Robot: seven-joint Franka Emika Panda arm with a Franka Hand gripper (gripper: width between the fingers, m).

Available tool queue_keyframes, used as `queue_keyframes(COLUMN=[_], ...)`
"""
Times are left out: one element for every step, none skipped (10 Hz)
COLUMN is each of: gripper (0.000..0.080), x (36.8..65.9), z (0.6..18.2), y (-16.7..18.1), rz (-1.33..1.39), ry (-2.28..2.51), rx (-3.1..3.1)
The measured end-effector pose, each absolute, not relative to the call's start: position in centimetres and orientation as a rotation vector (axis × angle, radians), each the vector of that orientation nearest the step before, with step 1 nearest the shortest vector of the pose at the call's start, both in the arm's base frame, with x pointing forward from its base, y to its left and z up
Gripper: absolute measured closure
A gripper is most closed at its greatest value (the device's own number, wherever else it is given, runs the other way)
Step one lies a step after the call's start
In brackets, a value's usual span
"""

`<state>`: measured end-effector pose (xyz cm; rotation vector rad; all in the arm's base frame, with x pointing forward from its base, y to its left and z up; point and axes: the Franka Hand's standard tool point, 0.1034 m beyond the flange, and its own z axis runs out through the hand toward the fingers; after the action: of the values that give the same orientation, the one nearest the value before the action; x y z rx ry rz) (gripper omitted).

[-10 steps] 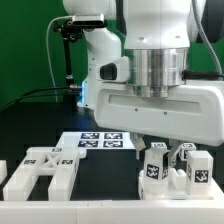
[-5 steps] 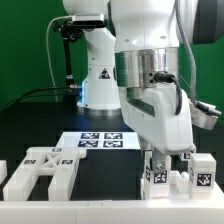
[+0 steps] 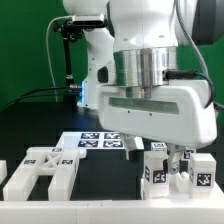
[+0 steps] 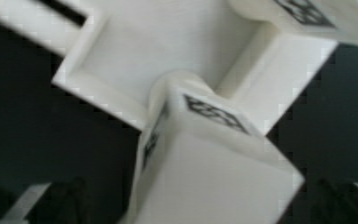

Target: Assemble chair

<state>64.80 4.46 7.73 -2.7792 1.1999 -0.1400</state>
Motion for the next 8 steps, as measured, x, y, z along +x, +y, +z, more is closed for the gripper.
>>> queue_keyframes(gripper=[0.0155,0.0151,0.0151,0.0150,0.0150,0.0150,0.0150,0.0150], x=[64.2,64.2,64.3,64.3,64.6,64.6,64.4,64.5], z=[7.8,7.6,7.6,7.6,7.7,7.8,7.6,7.6], y=[4.6,4.4,4.3,4.4,4.8,5.6,5.2,5.0], rz=[-0.170,-0.173,-0.178,-0.184,-0.202,-0.197,-0.187,-0.189], ry=[1.162,1.050,0.982,0.852,0.568,0.348,0.067,0.091], rx=[-2.797,-2.848,-2.876,-2.922,-3.023,-3.076,-3.108,-3.107])
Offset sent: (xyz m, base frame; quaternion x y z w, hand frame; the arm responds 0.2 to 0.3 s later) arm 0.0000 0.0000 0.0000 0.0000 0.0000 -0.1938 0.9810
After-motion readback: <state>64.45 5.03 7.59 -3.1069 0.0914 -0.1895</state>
